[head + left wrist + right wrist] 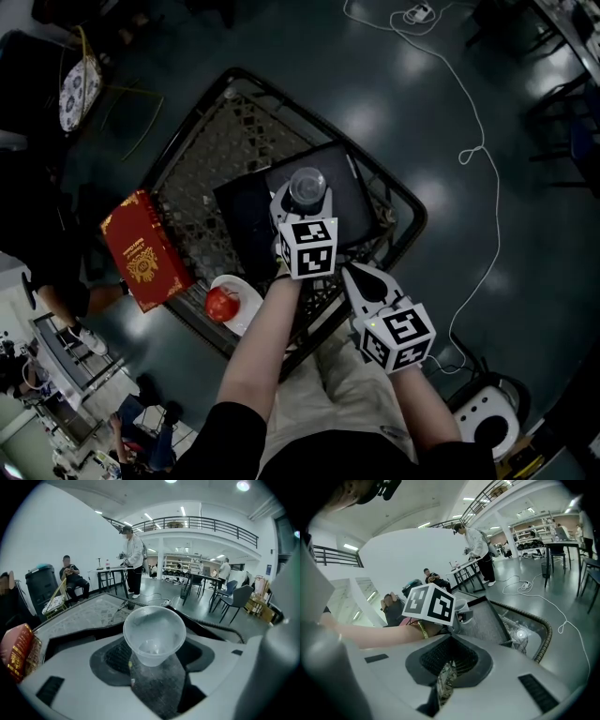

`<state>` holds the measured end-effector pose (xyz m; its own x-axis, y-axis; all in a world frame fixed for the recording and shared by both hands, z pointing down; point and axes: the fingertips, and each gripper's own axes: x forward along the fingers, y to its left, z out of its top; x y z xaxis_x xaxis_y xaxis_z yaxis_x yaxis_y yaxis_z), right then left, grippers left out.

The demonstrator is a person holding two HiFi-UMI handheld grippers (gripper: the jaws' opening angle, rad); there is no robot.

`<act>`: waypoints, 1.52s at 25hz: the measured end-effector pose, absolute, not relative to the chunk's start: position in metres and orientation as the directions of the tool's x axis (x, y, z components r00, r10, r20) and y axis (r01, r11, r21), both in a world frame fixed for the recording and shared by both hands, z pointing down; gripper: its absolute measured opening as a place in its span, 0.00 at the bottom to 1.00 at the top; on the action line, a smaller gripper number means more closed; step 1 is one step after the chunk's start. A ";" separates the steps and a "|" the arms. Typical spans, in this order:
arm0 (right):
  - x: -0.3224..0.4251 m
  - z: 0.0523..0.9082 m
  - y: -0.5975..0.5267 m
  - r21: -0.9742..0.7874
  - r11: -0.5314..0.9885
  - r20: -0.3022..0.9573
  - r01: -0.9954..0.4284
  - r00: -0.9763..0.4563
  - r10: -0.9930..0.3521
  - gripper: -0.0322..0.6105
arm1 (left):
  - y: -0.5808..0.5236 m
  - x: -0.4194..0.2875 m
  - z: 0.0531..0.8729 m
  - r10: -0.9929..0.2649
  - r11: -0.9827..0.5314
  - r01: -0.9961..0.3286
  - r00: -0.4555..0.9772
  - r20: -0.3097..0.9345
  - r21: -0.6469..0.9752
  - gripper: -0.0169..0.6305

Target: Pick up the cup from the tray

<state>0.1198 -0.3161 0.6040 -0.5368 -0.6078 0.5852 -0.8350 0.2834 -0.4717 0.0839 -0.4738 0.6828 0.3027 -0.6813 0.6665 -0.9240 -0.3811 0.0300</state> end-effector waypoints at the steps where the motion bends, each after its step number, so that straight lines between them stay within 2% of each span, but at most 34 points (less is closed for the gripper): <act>1: 0.120 0.604 -0.316 -0.471 0.282 0.585 -0.836 -0.536 -0.609 0.07 | -0.474 0.084 0.683 -0.680 -0.381 -0.924 0.304 0.667 0.034 0.47; 14: 0.119 0.591 -0.322 -0.454 0.292 0.568 -0.842 -0.526 -0.633 0.07 | -0.458 0.077 0.668 -0.667 -0.390 -0.919 0.327 0.669 0.061 0.47; 38: 0.105 0.519 -0.293 -0.375 0.334 0.502 -0.865 -0.492 -0.711 0.07 | -0.379 0.050 0.581 -0.685 -0.423 -0.903 0.370 0.628 0.071 0.47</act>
